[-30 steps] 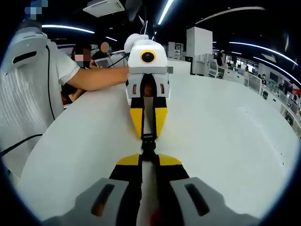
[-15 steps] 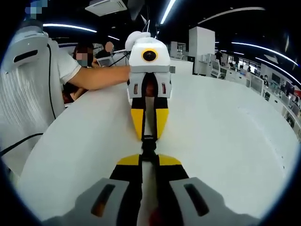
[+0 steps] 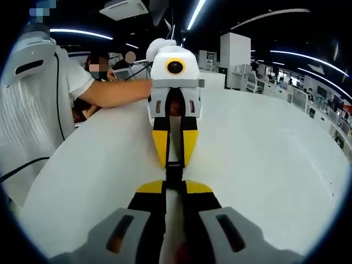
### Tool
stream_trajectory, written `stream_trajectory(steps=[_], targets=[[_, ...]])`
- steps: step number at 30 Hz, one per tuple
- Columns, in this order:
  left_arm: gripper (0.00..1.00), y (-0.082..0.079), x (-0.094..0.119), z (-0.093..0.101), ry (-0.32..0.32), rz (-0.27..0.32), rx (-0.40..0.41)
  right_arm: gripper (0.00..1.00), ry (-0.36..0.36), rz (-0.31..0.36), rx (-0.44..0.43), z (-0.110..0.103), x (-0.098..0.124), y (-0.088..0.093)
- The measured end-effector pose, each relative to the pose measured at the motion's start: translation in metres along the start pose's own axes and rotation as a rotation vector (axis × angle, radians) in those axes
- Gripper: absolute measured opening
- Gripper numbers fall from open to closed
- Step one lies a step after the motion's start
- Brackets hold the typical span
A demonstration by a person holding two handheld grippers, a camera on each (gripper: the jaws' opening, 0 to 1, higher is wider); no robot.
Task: Snap the two parts of the plastic buckle together until the buckle closes and remains connected.
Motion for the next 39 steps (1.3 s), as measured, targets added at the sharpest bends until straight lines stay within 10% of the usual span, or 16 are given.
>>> stream_trajectory(steps=[39], targets=[[0.11,0.006,0.0,0.007,-0.081,0.038,0.029,0.1,0.055,0.014,-0.019,-0.011,0.0,0.0]])
Point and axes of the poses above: the point that each gripper's makers call its tool centre point, and the gripper's own axes: x roughly backward along the fingers, z roughly to its right, y roughly out of its underside, the point moved 9 cm from there along x, roughly backward along the fingers, and after that the axes turned 5 degrees about -y, right-handed, at the moved point
